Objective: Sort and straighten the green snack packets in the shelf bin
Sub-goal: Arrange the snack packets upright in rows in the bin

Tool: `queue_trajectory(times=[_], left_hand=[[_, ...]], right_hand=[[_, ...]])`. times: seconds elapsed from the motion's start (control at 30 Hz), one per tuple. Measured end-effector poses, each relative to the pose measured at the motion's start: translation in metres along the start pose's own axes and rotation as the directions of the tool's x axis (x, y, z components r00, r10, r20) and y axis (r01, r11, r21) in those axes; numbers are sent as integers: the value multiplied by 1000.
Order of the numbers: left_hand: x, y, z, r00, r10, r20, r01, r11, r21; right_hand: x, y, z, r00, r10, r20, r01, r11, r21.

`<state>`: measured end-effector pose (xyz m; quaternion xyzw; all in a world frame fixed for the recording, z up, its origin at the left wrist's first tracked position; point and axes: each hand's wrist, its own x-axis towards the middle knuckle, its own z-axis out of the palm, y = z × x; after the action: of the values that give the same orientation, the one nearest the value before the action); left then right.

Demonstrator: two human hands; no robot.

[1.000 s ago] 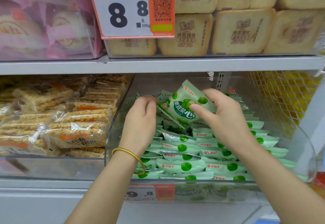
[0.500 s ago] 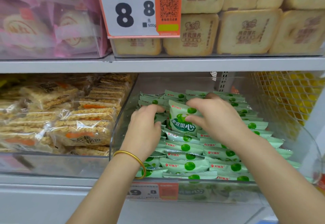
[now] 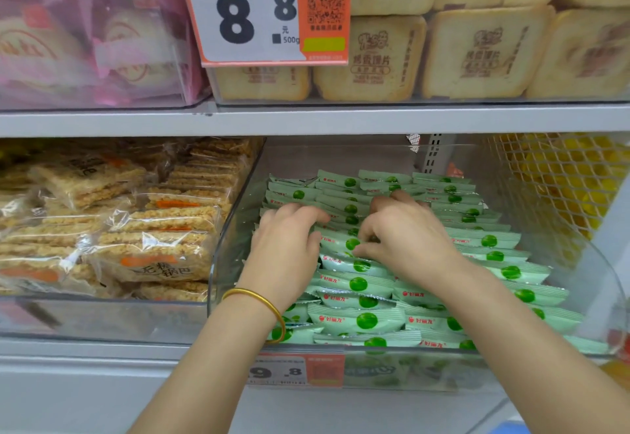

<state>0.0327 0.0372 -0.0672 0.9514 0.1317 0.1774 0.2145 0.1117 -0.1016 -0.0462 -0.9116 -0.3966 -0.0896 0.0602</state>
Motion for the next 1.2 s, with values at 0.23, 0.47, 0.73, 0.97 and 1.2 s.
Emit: queue_trajectory(times=[0.23, 0.47, 0.73, 0.97, 1.2], left_hand=[[5, 0, 3, 1000, -5, 9, 4, 995, 95], [6, 4, 4, 1000, -4, 29, 0, 990, 139], [11, 1, 6, 996, -67, 57, 60, 992, 111], [9, -2, 5, 996, -67, 66, 59, 992, 114], [7, -4, 3, 996, -61, 71, 54, 995, 87]], right_hand=[[0, 3, -2, 1000, 23, 9, -23, 997, 67], [5, 8, -2, 988, -25, 154, 1, 988, 155], [16, 13, -3, 979, 183, -94, -160, 964, 211], [21, 1, 11, 983, 180, -18, -181, 983, -29], [17, 6, -2, 953, 243, -181, -174, 927, 332]])
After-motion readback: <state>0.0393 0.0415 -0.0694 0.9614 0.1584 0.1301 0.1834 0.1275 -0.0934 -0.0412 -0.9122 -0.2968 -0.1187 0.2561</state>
